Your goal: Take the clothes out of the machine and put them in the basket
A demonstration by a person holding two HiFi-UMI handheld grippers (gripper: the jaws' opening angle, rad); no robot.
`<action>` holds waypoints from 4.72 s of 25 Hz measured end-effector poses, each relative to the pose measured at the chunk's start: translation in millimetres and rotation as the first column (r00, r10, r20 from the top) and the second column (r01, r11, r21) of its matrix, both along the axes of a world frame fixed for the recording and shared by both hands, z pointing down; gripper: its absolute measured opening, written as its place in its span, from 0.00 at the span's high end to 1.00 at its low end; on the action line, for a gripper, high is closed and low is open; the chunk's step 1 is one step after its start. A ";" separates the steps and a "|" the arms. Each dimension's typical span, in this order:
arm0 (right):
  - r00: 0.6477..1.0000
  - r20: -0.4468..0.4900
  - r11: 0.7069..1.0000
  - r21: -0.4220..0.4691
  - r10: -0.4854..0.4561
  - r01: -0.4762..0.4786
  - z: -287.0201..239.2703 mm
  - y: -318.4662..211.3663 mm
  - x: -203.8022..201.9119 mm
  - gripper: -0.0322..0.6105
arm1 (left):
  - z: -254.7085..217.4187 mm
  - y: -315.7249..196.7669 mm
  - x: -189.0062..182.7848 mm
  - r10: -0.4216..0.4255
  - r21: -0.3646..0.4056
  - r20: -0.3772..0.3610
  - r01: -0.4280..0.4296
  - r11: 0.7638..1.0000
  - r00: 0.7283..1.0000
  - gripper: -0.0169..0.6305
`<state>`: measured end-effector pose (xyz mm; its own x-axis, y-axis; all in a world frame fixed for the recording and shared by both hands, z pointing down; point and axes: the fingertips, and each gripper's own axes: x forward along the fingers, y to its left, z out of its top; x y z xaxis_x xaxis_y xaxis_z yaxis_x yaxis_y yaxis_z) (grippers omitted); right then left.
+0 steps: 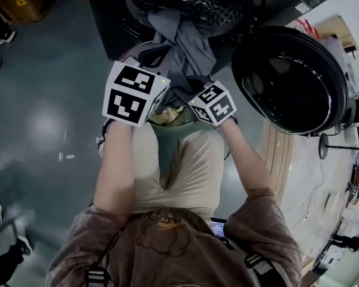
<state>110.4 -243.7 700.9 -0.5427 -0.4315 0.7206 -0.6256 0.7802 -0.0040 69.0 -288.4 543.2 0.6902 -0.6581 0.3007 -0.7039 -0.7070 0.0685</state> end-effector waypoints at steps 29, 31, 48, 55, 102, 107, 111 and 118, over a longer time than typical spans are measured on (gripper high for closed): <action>0.950 0.075 0.935 0.167 0.303 -0.312 -1.1 -131.8 36.3 0.54 | 0.2 9.7 7.9 0.006 0.000 0.025 -0.006 1.000 1.000 0.96; 0.936 0.056 0.917 0.188 0.347 -0.351 3.8 -153.8 43.5 0.54 | -0.8 10.1 7.1 0.011 0.002 0.022 -0.011 1.000 1.000 0.96; 0.874 -0.027 0.861 0.187 0.485 -0.472 30.7 -200.5 70.2 0.92 | 0.4 1.2 -2.9 0.021 -0.013 0.015 -0.021 1.000 1.000 0.96; 0.918 0.026 0.902 0.175 0.397 -0.395 13.8 -147.4 53.7 0.92 | 1.9 2.0 -3.2 0.021 -0.015 0.022 -0.021 1.000 1.000 0.96; 0.883 0.390 0.952 0.045 0.262 -0.302 -332.8 -41.9 -33.9 0.74 | -213.7 -22.8 -70.3 -0.044 -0.122 -0.227 0.016 0.992 0.973 0.96; 0.861 0.440 0.948 0.065 0.253 -0.312 -456.7 -47.9 -43.7 0.77 | -320.2 -24.9 -73.0 0.037 -0.138 -0.205 -0.066 0.988 0.978 0.96; 0.849 0.474 0.944 0.098 0.233 -0.314 -545.7 -48.9 -47.4 0.78 | -399.2 -23.8 -65.9 0.122 -0.136 -0.196 -0.150 0.979 0.973 0.96; 0.819 0.526 0.916 0.168 0.229 -0.364 -635.8 -52.2 -31.9 0.78 | -471.8 -16.8 -53.0 0.228 -0.070 -0.163 -0.242 0.968 0.960 0.96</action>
<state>78.5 -295.9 65.0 -0.6073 -0.7564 0.2429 -0.7943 0.5731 -0.2015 16.0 -305.2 71.4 0.8644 -0.4474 0.2297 -0.4950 -0.8374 0.2318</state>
